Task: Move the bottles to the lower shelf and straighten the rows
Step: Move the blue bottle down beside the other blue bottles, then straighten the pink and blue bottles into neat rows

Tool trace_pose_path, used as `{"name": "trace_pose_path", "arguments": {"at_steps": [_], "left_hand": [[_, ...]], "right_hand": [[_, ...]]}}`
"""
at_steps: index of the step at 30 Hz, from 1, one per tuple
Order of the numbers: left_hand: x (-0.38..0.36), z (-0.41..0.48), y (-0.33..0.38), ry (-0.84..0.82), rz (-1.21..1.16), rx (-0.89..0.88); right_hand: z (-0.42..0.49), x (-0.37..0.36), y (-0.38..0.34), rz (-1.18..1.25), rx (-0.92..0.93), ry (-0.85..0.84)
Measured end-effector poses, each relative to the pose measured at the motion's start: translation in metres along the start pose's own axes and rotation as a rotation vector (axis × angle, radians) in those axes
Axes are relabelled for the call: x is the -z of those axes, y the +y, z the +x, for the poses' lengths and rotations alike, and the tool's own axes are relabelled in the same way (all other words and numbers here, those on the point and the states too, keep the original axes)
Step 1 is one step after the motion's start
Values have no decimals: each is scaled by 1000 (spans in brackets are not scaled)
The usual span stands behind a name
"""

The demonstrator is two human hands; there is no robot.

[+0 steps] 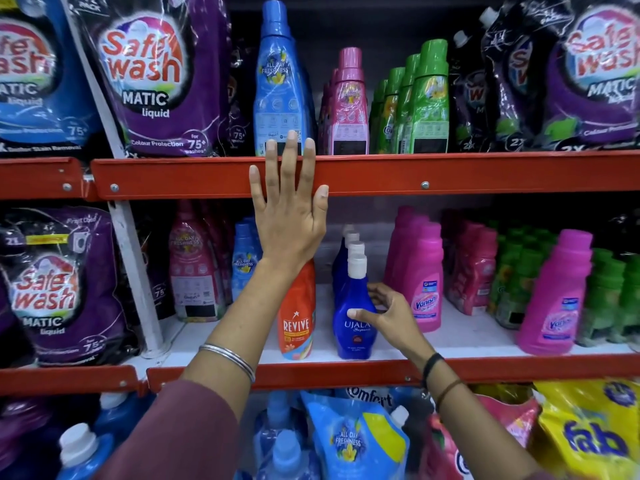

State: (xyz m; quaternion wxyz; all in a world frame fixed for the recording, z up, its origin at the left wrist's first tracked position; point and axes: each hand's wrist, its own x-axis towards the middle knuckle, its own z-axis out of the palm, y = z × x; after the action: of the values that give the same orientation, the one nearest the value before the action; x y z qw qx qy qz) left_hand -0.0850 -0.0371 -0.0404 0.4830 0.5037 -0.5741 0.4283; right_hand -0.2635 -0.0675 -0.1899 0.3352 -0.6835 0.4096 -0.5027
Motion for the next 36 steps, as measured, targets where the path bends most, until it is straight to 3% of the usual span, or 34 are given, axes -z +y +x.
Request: {"name": "trace_pose_path", "arguments": {"at_steps": [13, 17, 22, 25, 27, 32, 36], "left_hand": [[11, 2, 14, -76, -38, 22], [8, 5, 37, -103, -36, -41], [-2, 10, 57, -95, -5, -42], [-5, 9, 59, -86, 14, -35], [-4, 8, 55, -88, 10, -35], [-1, 7, 47, -89, 1, -28], [-8, 5, 57, -85, -11, -37]], "right_hand": [[-11, 18, -10, -52, 51, -1], [-23, 58, -16, -20, 145, 258], [-37, 129, -4, -125, 305, 800], [-40, 170, 12, -226, 264, 1042], [-40, 186, 24, -241, 172, 1056], [-41, 204, 48, -287, -109, 901], [-42, 219, 64, -370, -193, 833]]}}
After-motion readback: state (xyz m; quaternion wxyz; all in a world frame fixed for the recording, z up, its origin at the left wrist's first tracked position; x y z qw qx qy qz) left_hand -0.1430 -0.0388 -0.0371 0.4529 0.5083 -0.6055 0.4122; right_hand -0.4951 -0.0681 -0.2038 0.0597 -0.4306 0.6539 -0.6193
